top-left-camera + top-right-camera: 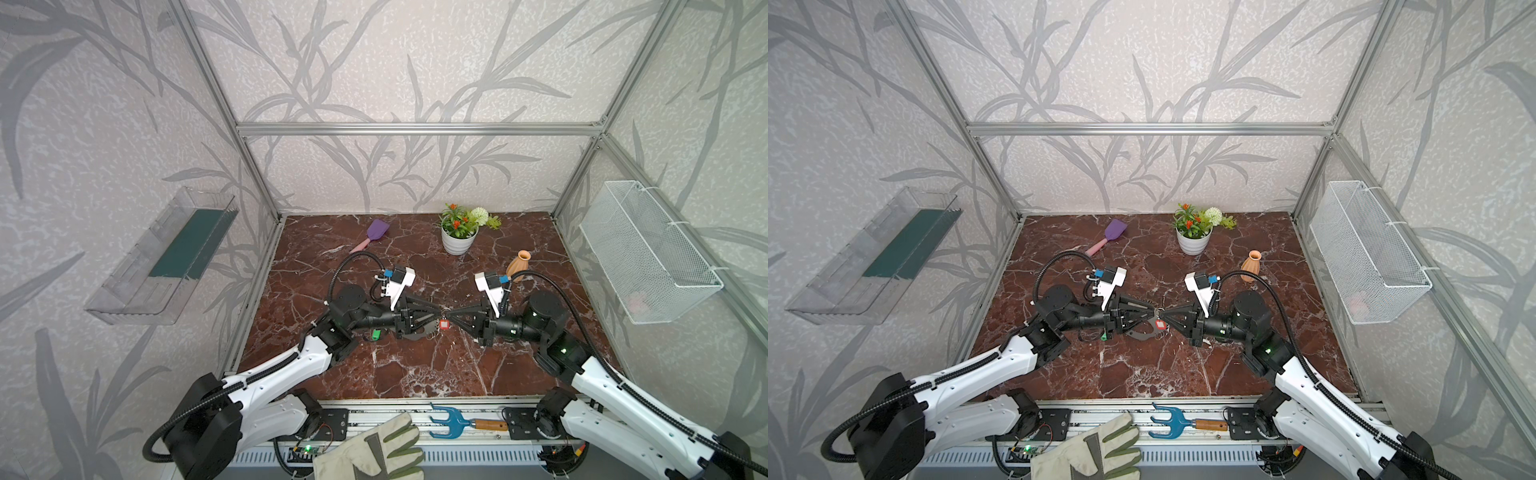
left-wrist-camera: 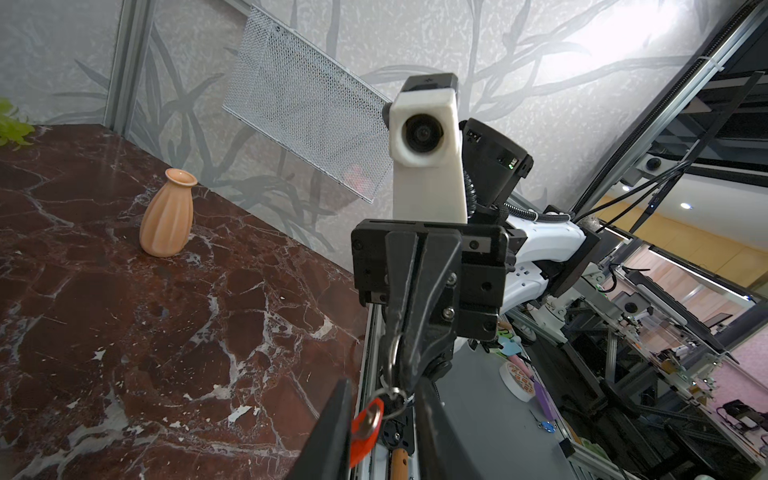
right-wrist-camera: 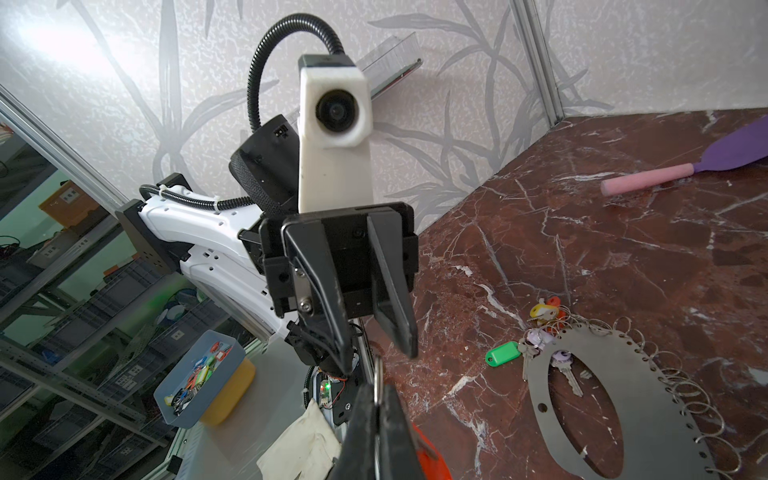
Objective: Put the keys on the keyring
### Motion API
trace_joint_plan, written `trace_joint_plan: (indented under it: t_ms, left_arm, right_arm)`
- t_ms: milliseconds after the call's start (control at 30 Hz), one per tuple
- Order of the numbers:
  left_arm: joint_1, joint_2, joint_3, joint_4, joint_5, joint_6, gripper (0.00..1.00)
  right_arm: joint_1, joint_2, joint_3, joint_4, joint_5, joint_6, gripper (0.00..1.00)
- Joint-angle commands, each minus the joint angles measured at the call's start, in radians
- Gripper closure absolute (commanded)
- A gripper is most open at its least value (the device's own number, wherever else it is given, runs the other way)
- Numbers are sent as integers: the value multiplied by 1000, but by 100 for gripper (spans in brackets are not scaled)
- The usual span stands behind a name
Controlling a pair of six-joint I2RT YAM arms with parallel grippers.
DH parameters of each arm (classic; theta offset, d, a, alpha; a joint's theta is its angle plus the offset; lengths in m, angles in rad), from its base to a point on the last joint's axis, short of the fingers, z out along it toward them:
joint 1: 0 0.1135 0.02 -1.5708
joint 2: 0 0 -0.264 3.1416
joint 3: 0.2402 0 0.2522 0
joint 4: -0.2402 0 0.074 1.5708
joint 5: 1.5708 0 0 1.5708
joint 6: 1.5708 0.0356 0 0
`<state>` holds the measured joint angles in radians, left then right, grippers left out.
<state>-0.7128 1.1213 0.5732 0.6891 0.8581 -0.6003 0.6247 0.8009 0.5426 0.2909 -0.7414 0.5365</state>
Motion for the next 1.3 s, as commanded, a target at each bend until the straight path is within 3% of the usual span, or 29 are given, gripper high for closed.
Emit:
trace_joint_plan:
  t_ms: [0, 267, 867, 1133, 1267]
  left_arm:
    - [-5, 2, 22, 40, 27, -5, 76]
    - [-14, 25, 33, 40, 29, -2, 90]
    - [-22, 49, 36, 66, 11, -29, 100]
    - [-31, 38, 28, 37, 12, -4, 100]
    - [-34, 30, 27, 21, 1, 11, 100]
  right_arm:
    - [0, 1, -6, 53, -6, 16, 100]
    - [1, 5, -10, 56, -9, 16, 100]
    - [1, 7, -12, 31, -18, -6, 100]
    - [0, -5, 20, -1, -25, -14, 72]
    - [0, 14, 24, 26, -49, 5, 77]
